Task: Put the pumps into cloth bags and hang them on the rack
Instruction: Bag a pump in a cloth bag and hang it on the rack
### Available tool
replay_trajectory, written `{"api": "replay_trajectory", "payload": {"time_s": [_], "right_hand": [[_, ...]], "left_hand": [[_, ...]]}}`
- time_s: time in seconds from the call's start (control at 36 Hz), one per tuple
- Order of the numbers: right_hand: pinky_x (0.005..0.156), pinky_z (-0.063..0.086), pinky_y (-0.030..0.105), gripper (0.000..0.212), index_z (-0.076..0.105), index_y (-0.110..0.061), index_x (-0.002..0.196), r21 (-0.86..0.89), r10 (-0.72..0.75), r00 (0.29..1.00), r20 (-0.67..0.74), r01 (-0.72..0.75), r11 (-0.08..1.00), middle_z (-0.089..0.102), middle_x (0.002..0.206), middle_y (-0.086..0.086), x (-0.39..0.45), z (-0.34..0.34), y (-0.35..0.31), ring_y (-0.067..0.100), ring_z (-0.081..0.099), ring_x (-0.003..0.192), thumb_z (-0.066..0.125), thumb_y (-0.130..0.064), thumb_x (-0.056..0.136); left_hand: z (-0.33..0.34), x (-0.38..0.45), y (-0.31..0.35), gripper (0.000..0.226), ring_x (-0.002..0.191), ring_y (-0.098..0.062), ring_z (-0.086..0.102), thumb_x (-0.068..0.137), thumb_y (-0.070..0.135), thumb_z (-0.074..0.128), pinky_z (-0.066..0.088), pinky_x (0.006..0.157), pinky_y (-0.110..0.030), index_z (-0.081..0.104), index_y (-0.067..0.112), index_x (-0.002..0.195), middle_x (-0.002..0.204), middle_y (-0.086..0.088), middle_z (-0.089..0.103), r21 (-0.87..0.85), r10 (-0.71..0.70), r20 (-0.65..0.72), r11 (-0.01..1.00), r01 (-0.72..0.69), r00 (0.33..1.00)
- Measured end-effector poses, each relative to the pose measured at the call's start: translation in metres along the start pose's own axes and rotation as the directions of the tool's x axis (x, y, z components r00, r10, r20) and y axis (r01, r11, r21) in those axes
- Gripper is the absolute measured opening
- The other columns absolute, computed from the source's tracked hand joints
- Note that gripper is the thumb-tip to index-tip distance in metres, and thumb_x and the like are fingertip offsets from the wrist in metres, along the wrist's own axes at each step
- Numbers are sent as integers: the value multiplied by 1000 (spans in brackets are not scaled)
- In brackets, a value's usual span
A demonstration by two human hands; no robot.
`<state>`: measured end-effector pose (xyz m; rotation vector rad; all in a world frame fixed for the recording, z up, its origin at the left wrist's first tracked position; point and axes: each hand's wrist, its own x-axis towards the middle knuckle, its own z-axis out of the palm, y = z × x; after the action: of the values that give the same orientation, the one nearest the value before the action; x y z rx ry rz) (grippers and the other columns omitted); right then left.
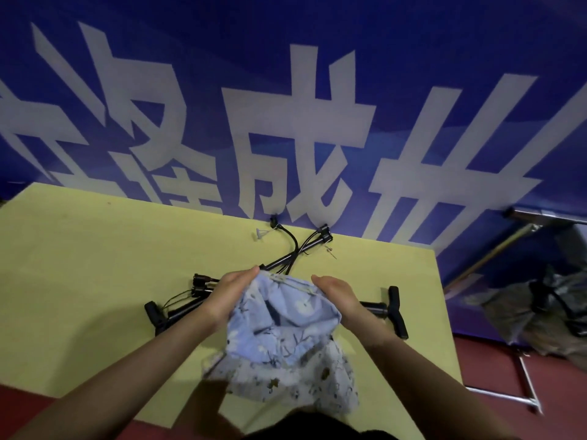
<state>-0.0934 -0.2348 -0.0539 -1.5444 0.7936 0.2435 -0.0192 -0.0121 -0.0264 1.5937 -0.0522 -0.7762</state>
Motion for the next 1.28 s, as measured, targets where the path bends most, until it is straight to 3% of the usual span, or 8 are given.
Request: {"api": "replay_trajectory", "payload": {"time_s": [0.22, 0.31, 0.39, 0.56, 0.75, 0.92, 1.06, 1.28], "right_hand": [[61, 44, 32, 32, 50, -12, 63, -214, 0, 978, -208, -46, 976, 53, 61, 12, 78, -30, -8, 25, 49, 60, 59, -21, 92], [69, 54, 38, 21, 53, -19, 69, -322, -20, 952, -304, -83, 943, 62, 66, 8, 113, -54, 1, 31, 62, 65, 59, -22, 89], [77, 55, 36, 8, 60, -20, 86, -417, -55, 936, -346, -101, 903, 72, 88, 9, 136, -67, 6, 32, 68, 83, 60, -29, 87], [78, 48, 32, 38, 56, -13, 118, -563, -90, 948, -306, -104, 820, 68, 109, 12, 161, -59, 8, 33, 63, 97, 61, -37, 89], [79, 46, 33, 35, 55, -15, 118, -654, -114, 950, -290, -110, 749, 66, 113, 10, 180, -44, 11, 33, 62, 101, 58, -38, 92], [89, 47, 35, 31, 53, -4, 121, -880, -104, 982, -157, -92, 467, 59, 124, 16, 187, -43, 2, 35, 57, 114, 43, -24, 100], [93, 47, 32, 31, 60, -7, 120, -965, -27, 999, -17, -10, 263, 61, 125, 11, 175, -40, -6, 29, 58, 115, 46, -13, 93], [74, 43, 32, 29, 65, 1, 92, -857, 3, 997, 82, 69, 511, 67, 104, 23, 140, -40, 20, 37, 61, 98, 48, -23, 94]], "left_hand": [[4, 60, 11, 34, 117, -15, 59, 91, 42, 62, 40, 108, -38, 68, 16, 112, 118, 1, 67, 50, -56, 39, 997, 54, 998], [11, 78, 6, 47, 110, -19, 61, 78, 52, 69, 41, 102, -39, 70, 12, 104, 112, -2, 69, 60, -90, 72, 994, 86, 993], [19, 89, -6, 29, 104, -26, 67, 88, 38, 67, 48, 96, -39, 71, 15, 105, 104, -8, 73, 35, -157, 24, 987, 156, 987], [19, 102, -37, 18, 93, -19, 65, 95, 26, 59, 49, 87, -33, 70, 12, 95, 98, -5, 70, 63, -203, -81, 976, 209, 976], [15, 109, -55, 21, 71, -12, 55, 97, 18, 55, 41, 62, -20, 63, 9, 79, 73, -4, 62, 118, -232, -149, 961, 250, 961], [17, 117, -56, 28, 62, -9, 48, 97, 16, 55, 37, 58, -18, 58, 16, 69, 54, 11, 55, 175, -226, -201, 949, 262, 953], [18, 113, -57, 23, 79, -19, 55, 98, 20, 54, 39, 72, -29, 65, 2, 90, 81, -12, 61, 207, -202, -181, 949, 238, 963], [28, 96, -45, 21, 88, -18, 62, 102, 19, 46, 46, 77, -29, 63, 7, 99, 92, -6, 67, 236, -169, -147, 951, 200, 975]]}}
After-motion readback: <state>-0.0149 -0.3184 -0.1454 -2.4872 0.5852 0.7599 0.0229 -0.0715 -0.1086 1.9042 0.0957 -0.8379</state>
